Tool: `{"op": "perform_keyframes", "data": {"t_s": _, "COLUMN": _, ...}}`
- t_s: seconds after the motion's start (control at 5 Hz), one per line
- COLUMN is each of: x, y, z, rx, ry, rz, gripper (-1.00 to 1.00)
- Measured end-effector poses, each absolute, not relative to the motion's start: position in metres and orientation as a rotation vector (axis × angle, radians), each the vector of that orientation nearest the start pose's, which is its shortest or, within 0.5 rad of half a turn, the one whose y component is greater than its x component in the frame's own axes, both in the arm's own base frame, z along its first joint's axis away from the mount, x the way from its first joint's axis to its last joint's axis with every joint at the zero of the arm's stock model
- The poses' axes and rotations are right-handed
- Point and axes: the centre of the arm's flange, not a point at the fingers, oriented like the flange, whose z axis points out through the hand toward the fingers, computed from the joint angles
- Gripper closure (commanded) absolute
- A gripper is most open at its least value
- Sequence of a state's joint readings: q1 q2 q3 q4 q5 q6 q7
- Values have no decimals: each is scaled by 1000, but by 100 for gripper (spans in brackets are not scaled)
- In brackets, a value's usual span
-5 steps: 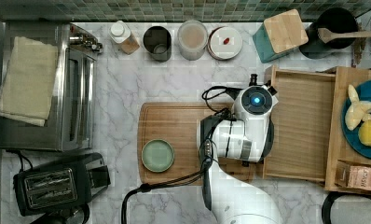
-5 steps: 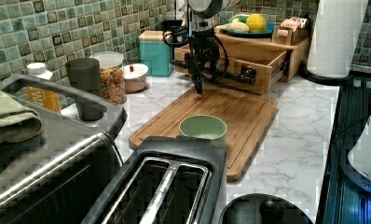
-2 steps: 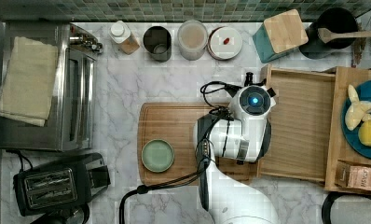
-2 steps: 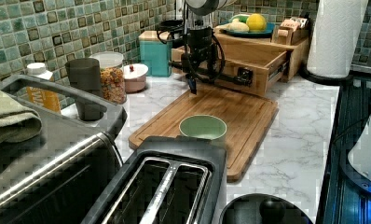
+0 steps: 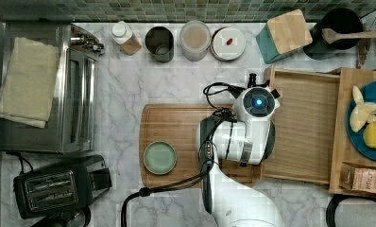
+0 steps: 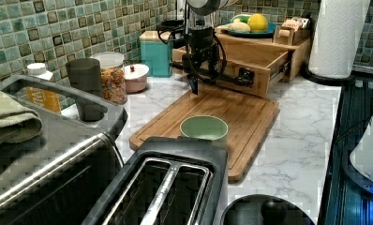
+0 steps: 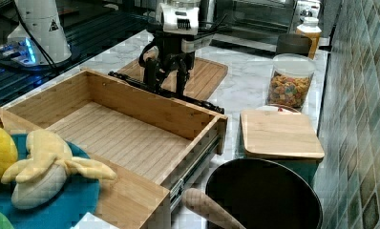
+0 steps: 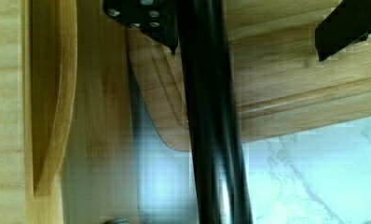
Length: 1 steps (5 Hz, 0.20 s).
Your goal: Open the drawer.
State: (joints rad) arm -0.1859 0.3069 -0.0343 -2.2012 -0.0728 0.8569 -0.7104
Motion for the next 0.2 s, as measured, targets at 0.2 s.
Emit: {"op": "perform_keyframes", "data": {"t_s": 0.2, "x": 533, "y": -120, "z": 236, "rx": -3159, "ry": 388, "rz": 132, "gripper": -100}}
